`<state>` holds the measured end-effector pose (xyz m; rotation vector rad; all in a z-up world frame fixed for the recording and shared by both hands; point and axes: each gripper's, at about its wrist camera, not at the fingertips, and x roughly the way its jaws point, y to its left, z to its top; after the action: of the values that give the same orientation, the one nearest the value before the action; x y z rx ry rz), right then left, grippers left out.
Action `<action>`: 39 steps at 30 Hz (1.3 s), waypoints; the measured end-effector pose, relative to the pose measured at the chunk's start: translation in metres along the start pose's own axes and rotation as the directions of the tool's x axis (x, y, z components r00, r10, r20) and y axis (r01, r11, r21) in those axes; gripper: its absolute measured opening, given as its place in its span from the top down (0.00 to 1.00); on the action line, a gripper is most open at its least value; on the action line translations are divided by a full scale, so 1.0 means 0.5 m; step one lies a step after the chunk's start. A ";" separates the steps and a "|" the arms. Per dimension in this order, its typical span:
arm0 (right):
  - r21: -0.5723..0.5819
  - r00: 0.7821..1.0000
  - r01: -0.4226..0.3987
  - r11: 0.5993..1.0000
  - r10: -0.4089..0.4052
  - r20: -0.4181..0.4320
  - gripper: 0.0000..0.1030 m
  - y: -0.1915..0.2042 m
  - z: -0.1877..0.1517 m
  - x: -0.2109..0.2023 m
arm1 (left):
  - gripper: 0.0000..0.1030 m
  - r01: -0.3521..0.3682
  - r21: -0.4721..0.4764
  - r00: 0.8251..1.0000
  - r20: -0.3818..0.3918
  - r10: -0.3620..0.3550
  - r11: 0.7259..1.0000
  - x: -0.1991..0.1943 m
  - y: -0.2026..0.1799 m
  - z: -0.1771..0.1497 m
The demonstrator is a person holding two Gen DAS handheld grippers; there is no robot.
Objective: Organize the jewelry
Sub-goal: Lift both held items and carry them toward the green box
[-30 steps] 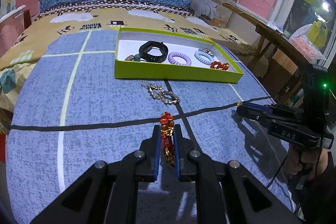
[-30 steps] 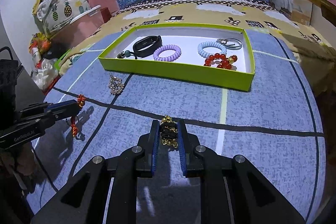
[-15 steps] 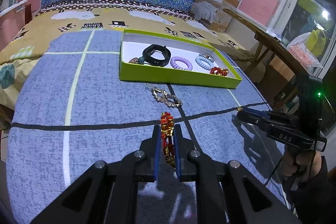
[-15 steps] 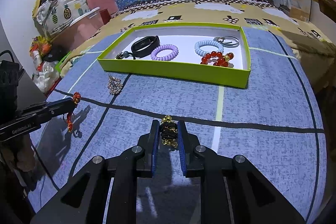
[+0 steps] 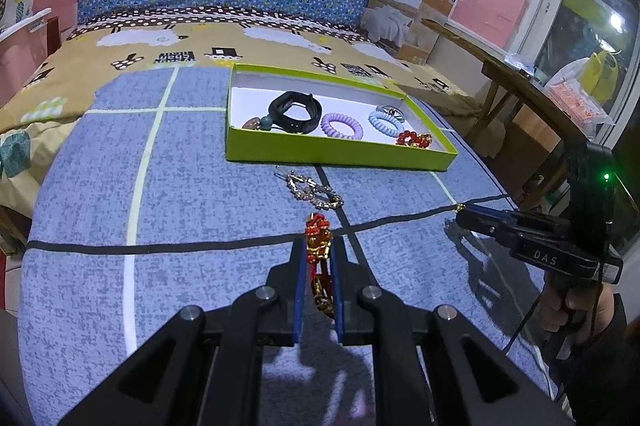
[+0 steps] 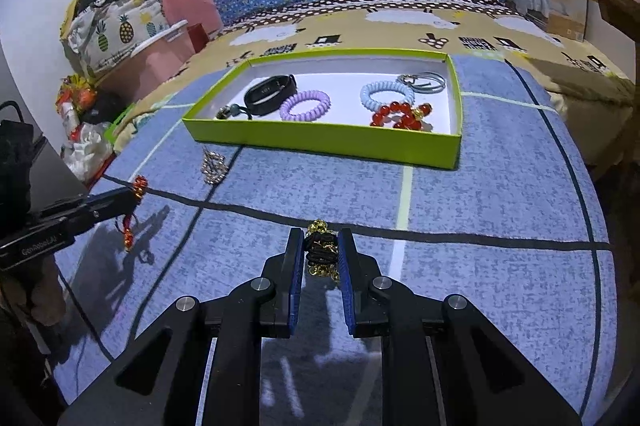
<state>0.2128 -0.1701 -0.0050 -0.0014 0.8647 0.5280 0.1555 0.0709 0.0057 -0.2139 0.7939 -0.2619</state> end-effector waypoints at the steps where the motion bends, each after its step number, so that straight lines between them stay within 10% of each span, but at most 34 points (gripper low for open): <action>1: 0.005 1.000 -0.003 1.000 0.003 0.000 0.83 -0.002 -0.001 0.000 | 0.88 -0.001 0.000 1.000 0.000 0.001 1.000 0.000 0.000 0.000; 23: -0.129 0.998 0.005 0.992 -0.012 -0.056 0.72 0.017 -0.036 0.000 | 0.88 -0.014 -0.008 1.000 0.000 0.014 1.000 -0.010 0.012 -0.007; 39: -0.125 0.997 0.035 0.991 -0.044 -0.069 0.82 0.017 -0.027 0.016 | 0.88 -0.011 0.004 1.000 -0.007 0.011 1.000 -0.008 0.005 -0.005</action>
<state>0.2034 -0.1620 -0.0181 -0.1516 0.8986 0.5465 0.1515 0.0743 0.0060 -0.2047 0.8009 -0.2542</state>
